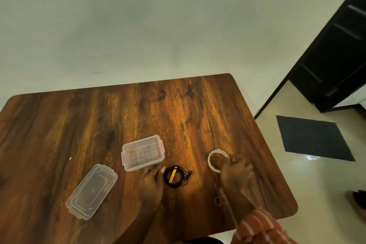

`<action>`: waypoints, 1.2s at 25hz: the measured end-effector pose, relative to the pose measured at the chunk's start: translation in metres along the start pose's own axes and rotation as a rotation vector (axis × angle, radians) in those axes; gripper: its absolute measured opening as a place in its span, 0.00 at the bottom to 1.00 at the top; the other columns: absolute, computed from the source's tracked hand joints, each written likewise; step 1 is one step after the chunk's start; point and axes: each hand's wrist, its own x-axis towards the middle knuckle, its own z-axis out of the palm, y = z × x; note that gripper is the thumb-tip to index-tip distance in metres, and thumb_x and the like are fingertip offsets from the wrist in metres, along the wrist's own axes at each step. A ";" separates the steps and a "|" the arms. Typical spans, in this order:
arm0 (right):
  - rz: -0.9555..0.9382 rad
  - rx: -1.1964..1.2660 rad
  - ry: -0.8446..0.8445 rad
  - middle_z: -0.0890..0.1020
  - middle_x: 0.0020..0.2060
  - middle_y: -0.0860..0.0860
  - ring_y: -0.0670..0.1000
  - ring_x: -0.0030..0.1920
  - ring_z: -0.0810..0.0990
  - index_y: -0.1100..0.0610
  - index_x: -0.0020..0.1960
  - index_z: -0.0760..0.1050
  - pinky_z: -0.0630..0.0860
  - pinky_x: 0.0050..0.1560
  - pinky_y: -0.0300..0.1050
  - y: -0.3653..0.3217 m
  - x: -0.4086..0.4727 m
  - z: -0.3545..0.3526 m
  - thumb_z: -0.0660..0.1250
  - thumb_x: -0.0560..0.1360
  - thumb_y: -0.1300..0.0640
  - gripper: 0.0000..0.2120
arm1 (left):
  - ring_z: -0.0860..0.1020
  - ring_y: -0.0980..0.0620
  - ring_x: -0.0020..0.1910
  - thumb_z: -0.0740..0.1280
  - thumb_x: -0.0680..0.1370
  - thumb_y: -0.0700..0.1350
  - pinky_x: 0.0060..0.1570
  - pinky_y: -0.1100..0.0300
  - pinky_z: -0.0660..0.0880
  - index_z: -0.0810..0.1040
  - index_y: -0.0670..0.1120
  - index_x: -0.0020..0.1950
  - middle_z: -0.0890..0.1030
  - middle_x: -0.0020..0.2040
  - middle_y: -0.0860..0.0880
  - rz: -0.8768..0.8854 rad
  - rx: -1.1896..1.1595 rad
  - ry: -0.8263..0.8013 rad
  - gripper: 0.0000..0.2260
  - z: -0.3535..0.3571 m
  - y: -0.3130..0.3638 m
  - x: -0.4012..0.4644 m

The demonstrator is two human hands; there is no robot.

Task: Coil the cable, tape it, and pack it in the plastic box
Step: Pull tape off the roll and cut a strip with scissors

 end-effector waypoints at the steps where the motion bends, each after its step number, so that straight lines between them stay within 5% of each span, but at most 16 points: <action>1: -0.024 -0.060 -0.078 0.78 0.60 0.60 0.62 0.60 0.75 0.59 0.62 0.76 0.73 0.57 0.57 0.003 0.013 -0.007 0.68 0.74 0.44 0.23 | 0.80 0.48 0.53 0.67 0.78 0.45 0.56 0.50 0.76 0.84 0.46 0.55 0.83 0.52 0.48 0.027 0.005 0.014 0.08 -0.003 0.006 0.000; 3: -0.142 -0.029 -0.287 0.84 0.53 0.57 0.57 0.52 0.82 0.57 0.56 0.80 0.78 0.52 0.51 0.004 0.025 -0.012 0.65 0.76 0.48 0.15 | 0.80 0.51 0.47 0.66 0.79 0.44 0.49 0.56 0.77 0.83 0.47 0.52 0.82 0.48 0.52 0.059 -0.027 0.004 0.07 -0.008 0.027 0.007; 6: -0.146 0.247 -0.327 0.85 0.45 0.52 0.56 0.50 0.84 0.53 0.48 0.80 0.80 0.48 0.50 -0.011 0.003 -0.012 0.68 0.75 0.59 0.03 | 0.80 0.59 0.46 0.68 0.78 0.45 0.46 0.60 0.76 0.83 0.49 0.52 0.83 0.47 0.55 0.107 -0.141 -0.067 0.06 -0.021 0.070 0.025; 11: -0.198 0.631 -0.307 0.86 0.44 0.47 0.49 0.45 0.85 0.51 0.41 0.77 0.82 0.41 0.51 -0.058 -0.064 -0.009 0.71 0.68 0.66 0.11 | 0.79 0.64 0.48 0.70 0.75 0.54 0.46 0.64 0.73 0.82 0.52 0.55 0.82 0.49 0.59 0.151 -0.324 -0.120 0.11 -0.054 0.132 0.031; 14: -0.392 0.713 -0.213 0.85 0.48 0.49 0.48 0.47 0.84 0.53 0.41 0.75 0.79 0.40 0.44 -0.085 -0.092 -0.022 0.70 0.69 0.67 0.10 | 0.77 0.61 0.51 0.73 0.70 0.58 0.46 0.66 0.75 0.80 0.54 0.60 0.76 0.53 0.61 0.299 -0.283 -0.061 0.20 -0.080 0.140 0.017; 17: -0.508 0.833 -0.143 0.83 0.45 0.54 0.54 0.43 0.82 0.54 0.41 0.76 0.79 0.38 0.50 -0.104 -0.110 -0.033 0.71 0.67 0.68 0.11 | 0.78 0.59 0.48 0.77 0.70 0.48 0.43 0.67 0.76 0.82 0.51 0.57 0.77 0.51 0.59 0.395 -0.283 0.099 0.16 -0.101 0.139 0.010; 23: -0.740 0.841 -0.191 0.81 0.45 0.52 0.50 0.46 0.81 0.58 0.49 0.78 0.79 0.35 0.38 -0.122 -0.143 -0.047 0.78 0.66 0.65 0.14 | 0.74 0.69 0.55 0.73 0.73 0.40 0.47 0.79 0.71 0.80 0.54 0.57 0.76 0.52 0.64 0.352 -0.317 0.163 0.15 -0.145 0.146 0.019; 26: -0.777 0.796 -0.234 0.82 0.52 0.51 0.48 0.52 0.82 0.57 0.58 0.79 0.82 0.40 0.38 -0.127 -0.148 -0.045 0.78 0.68 0.61 0.20 | 0.77 0.65 0.53 0.73 0.75 0.44 0.45 0.76 0.74 0.83 0.51 0.52 0.78 0.51 0.61 0.297 -0.405 0.225 0.07 -0.152 0.155 0.020; 30: -0.924 0.735 -0.177 0.82 0.52 0.54 0.51 0.54 0.82 0.60 0.56 0.81 0.80 0.45 0.31 -0.128 -0.150 -0.048 0.78 0.68 0.63 0.17 | 0.79 0.63 0.50 0.73 0.74 0.44 0.45 0.73 0.76 0.84 0.50 0.48 0.80 0.49 0.60 0.263 -0.496 0.266 0.04 -0.157 0.164 0.019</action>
